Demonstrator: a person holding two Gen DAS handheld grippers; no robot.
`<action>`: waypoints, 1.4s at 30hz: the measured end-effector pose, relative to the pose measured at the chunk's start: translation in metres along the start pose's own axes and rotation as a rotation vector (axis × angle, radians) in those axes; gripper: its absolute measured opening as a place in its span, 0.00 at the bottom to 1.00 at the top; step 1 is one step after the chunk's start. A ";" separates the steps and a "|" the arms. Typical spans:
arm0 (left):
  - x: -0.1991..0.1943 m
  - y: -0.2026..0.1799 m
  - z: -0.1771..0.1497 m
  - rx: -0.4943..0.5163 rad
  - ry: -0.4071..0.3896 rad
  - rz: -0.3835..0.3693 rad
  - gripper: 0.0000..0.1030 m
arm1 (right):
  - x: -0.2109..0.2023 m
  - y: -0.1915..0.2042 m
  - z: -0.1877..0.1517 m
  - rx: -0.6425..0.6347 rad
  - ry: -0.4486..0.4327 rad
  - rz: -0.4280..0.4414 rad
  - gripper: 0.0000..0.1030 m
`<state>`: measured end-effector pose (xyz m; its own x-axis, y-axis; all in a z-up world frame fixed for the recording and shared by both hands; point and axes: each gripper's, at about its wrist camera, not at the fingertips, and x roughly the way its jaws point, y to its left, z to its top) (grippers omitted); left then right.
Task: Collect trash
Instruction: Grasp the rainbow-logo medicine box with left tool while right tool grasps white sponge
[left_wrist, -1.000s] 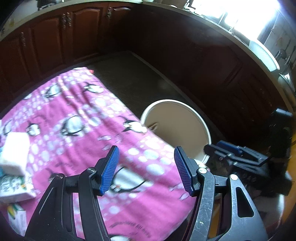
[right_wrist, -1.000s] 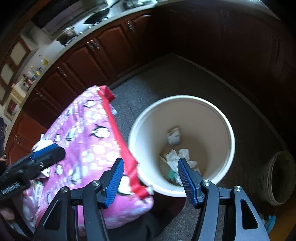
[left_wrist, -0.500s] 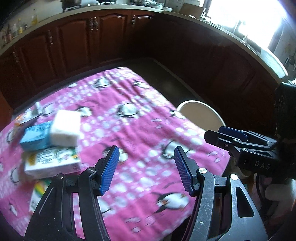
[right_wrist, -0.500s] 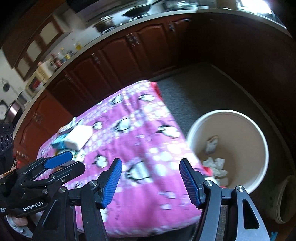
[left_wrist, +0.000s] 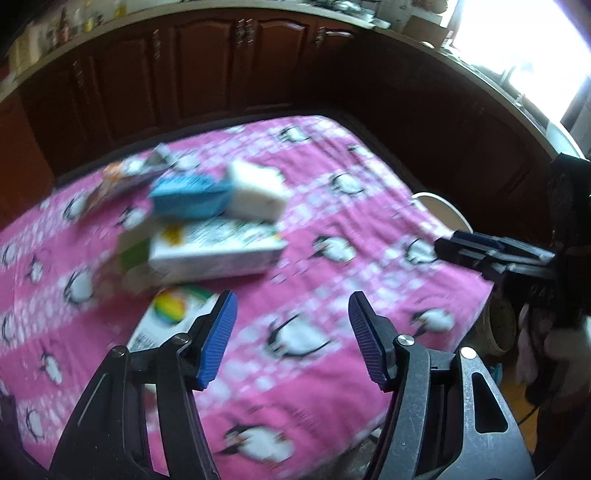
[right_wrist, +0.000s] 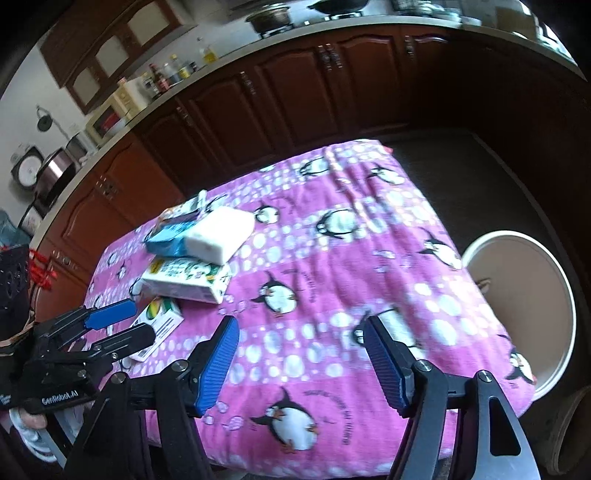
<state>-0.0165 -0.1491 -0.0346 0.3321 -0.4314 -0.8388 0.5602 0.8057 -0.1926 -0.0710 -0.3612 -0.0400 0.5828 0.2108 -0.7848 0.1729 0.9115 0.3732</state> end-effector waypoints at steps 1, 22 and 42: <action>-0.001 0.012 -0.005 -0.016 0.010 0.002 0.66 | 0.002 0.002 0.000 -0.005 0.004 0.002 0.67; 0.061 0.079 -0.023 -0.009 0.110 0.172 0.67 | 0.082 0.070 0.067 -0.020 0.067 0.103 0.70; 0.058 0.098 -0.027 -0.096 0.108 0.098 0.55 | 0.144 0.060 0.087 0.030 0.177 0.114 0.56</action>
<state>0.0372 -0.0841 -0.1156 0.2950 -0.3066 -0.9050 0.4520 0.8792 -0.1505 0.0923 -0.3068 -0.0875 0.4515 0.3734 -0.8104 0.1387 0.8678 0.4771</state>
